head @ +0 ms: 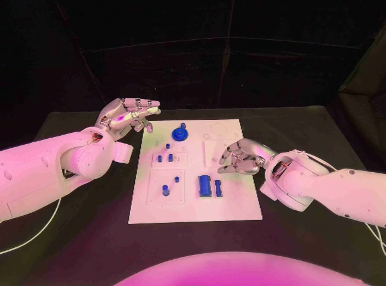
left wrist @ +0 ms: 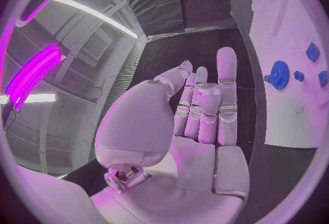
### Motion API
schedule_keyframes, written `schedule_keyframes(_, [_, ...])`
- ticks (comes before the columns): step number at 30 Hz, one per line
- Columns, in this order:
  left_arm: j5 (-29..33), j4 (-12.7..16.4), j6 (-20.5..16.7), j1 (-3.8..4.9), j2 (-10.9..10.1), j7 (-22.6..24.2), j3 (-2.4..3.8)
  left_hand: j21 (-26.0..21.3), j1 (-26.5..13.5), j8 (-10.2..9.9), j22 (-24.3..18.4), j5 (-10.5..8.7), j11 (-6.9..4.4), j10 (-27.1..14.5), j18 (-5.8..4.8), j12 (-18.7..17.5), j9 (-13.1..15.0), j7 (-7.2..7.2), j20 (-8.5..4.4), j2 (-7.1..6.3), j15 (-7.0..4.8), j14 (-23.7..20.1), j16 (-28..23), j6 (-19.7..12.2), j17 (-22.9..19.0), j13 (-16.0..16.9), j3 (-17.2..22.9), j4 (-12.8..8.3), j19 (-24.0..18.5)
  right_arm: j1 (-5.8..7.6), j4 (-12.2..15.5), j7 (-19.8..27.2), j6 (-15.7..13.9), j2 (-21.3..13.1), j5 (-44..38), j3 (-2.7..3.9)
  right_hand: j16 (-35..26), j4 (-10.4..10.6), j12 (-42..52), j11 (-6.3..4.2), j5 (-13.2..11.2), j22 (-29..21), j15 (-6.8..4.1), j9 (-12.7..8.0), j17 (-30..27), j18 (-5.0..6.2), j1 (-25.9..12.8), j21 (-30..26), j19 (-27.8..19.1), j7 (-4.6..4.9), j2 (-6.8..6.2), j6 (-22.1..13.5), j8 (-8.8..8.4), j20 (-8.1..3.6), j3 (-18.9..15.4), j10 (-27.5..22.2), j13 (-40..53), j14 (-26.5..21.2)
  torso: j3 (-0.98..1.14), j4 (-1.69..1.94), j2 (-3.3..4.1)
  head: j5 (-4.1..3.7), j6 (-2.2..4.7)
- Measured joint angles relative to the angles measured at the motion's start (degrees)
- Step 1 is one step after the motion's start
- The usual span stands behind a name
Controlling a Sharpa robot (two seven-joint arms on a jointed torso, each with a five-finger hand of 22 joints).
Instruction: Assemble the parts on the task board
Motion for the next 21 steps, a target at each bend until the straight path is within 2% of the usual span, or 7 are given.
schedule_keyframes(2, [0.3, -0.3, -0.1, -0.01, 0.1, 0.0, -0.02, -1.8, 0.0, 0.0, -0.9, 0.00, 0.18, -0.2, 0.00, 0.5, 0.0, 0.20, 0.24, 0.00, 0.27, -4.3, -4.0, -0.2, -5.2, -0.1, -0.4, 0.0, -2.5, 1.52, -3.0, 4.7, 0.1, 0.9, 7.2, 0.03, -12.4, -1.0, -6.6, 0.96, 0.0, -12.3, 0.82, -1.5, -13.0, 2.14, 2.3, -10.1, -8.1, 0.82, 1.78, -0.8, -2.56, 0.79, 1.0, -3.1, -5.6, -4.6, -0.07, -0.05, -0.20, -0.19, 0.55])
schedule_keyframes(3, [0.4, -0.6, -0.2, -0.02, 0.2, 0.1, -0.03, -2.9, 0.0, 0.1, -1.4, 0.00, 0.20, -0.6, -0.01, 0.7, 0.0, 0.21, 0.39, 0.00, 0.39, -6.2, -5.9, -0.2, -6.6, -0.2, -0.5, -0.1, -3.9, 2.10, -4.6, 6.7, 0.3, 1.4, 10.3, 0.07, -17.2, -1.6, -9.8, 1.40, 0.0, -15.8, 1.22, -2.2, -16.9, 2.50, 3.5, -13.7, -10.4, 1.31, 2.10, -0.7, -3.75, 1.14, 1.6, -4.3, -8.4, -6.6, -0.10, -0.10, -0.31, -0.25, 0.85])
schedule_keyframes(7, [1.1, -2.7, -0.2, -0.03, 1.1, 0.2, -0.03, -10.3, -0.4, 0.3, -5.7, 0.48, 1.32, -2.1, -0.02, -0.9, -0.1, 0.58, 1.58, -0.18, 2.06, -12.7, -21.4, -0.6, -14.8, -1.5, -0.9, 0.4, -12.2, 3.65, -12.5, 15.3, 1.3, 5.0, 23.6, 0.17, -36.3, -3.2, -23.5, 3.92, 0.0, -25.2, 4.72, -5.2, -27.6, 2.49, 5.6, -27.9, -19.0, 4.26, 2.08, 0.7, -9.53, 3.92, 3.2, -5.9, -23.1, -15.5, -0.25, -0.42, -1.01, -0.64, 2.42])
schedule_keyframes(11, [2.3, -6.7, -0.2, -0.10, 3.3, 0.8, -0.02, -18.5, -1.0, -1.1, -11.0, 0.17, 2.82, -4.0, -0.01, -4.1, -0.2, 0.49, 4.17, -0.26, 5.28, -17.7, -34.6, -3.0, -21.3, -1.7, -1.0, 1.1, -20.6, 4.11, -21.7, 22.7, 3.1, 9.7, 35.8, 0.12, -48.8, -3.7, -30.2, 5.74, 0.3, -31.3, 8.27, -6.9, -35.2, 2.48, 5.3, -37.6, -23.1, 4.74, 1.80, 2.2, -13.55, 6.71, 4.1, -6.0, -32.8, -22.5, -0.42, -0.75, -2.05, -0.72, 4.29])
schedule_keyframes(14, [3.3, -9.5, -0.2, -0.29, 5.0, 1.5, 0.01, -24.2, -1.0, -2.3, -15.3, 0.17, 3.95, -5.8, 0.00, -6.9, -0.2, 0.20, 6.49, -0.26, 6.89, -18.6, -42.2, -3.7, -25.2, -1.7, -1.8, 1.5, -25.5, 4.33, -27.0, 26.2, 4.6, 12.5, 41.7, 0.15, -54.6, -5.1, -33.4, 6.35, 0.5, -36.5, 9.01, -7.6, -40.7, 2.48, 3.5, -44.1, -20.6, 4.73, 1.53, 4.2, -17.49, 9.02, 4.6, -4.1, -40.5, -21.0, -0.52, -0.89, -2.68, -0.36, 5.49])
schedule_keyframes(16, [4.1, -11.2, -0.3, -0.39, 5.6, 2.2, 0.03, -26.0, -1.0, -2.4, -16.9, 0.18, 4.19, -6.4, 0.01, -8.1, -0.2, 0.50, 7.52, -0.26, 7.38, -18.3, -45.0, -3.6, -26.6, -1.7, -2.5, 1.4, -26.6, 4.41, -30.0, 28.3, 5.7, 14.3, 45.2, 0.18, -56.3, -5.6, -34.4, 6.52, 1.0, -38.3, 8.93, -7.6, -42.7, 2.47, 2.5, -46.2, -18.4, 4.95, 2.07, 4.8, -19.10, 8.94, 4.5, -3.8, -43.2, -19.2, -0.57, -1.05, -3.04, -0.04, 6.26])
schedule_keyframes(21, [5.6, -15.0, -0.9, -0.60, 7.1, 3.4, 0.03, -28.1, -0.4, -3.2, -19.7, 0.18, 4.27, -6.5, 0.00, -10.0, -0.2, 0.72, 9.03, 0.27, 8.08, -17.6, -50.0, -3.4, -29.0, -1.7, -3.8, 1.5, -27.3, 4.41, -35.3, 31.5, 8.4, 17.8, 50.2, 0.17, -59.1, -7.6, -34.6, 6.52, 1.3, -42.2, 8.49, -7.6, -46.4, 2.46, 1.4, -50.1, -13.3, 4.83, 3.19, 6.1, -22.27, 8.32, 4.4, -3.8, -46.6, -14.9, -0.62, -1.27, -3.65, 0.07, 7.10])
